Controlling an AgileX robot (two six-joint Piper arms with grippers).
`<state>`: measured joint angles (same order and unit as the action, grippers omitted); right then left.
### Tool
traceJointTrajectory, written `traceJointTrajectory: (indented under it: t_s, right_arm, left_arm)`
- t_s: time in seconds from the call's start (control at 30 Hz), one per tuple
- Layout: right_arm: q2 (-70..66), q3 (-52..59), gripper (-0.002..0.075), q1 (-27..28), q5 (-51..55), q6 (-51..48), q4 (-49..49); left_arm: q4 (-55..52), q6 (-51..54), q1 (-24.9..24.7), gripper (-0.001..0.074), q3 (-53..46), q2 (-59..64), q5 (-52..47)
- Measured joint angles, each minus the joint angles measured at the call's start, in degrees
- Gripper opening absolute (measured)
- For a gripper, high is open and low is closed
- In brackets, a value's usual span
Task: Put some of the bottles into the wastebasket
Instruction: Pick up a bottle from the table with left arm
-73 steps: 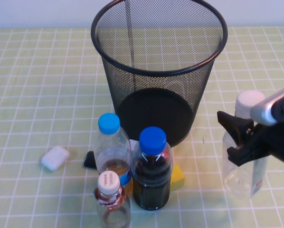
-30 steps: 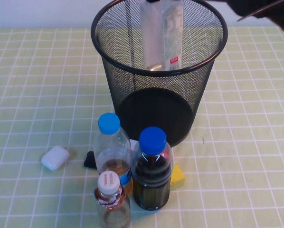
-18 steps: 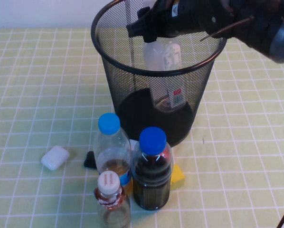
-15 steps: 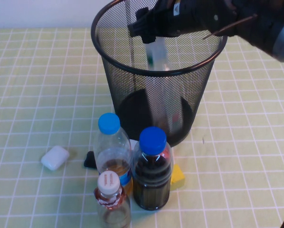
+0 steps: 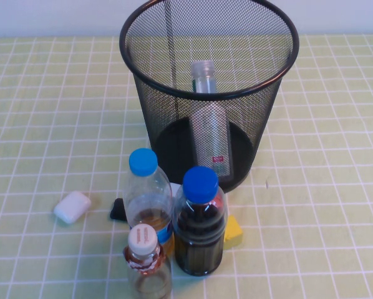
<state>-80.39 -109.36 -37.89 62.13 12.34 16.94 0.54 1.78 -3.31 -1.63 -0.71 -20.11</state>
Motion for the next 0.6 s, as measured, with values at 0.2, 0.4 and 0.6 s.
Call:
traceJointTrajectory:
  t_s: [0.2,0.4,0.6]
  right_arm:
    - [6.95,1.25,-0.0007,0.0,11.27,0.0,-0.24]
    - [11.8,2.38,-0.0007,0.11,12.43,0.12,-1.15]
    - [12.92,3.64,-0.0007,0.11,12.43,0.12,4.11]
  left_arm:
    - [0.0,0.0,0.0,0.0,0.0,0.0,0.0]
    - [0.0,0.0,0.0,0.0,0.0,0.0,0.0]
    - [0.0,0.0,0.0,0.0,0.0,0.0,0.0]
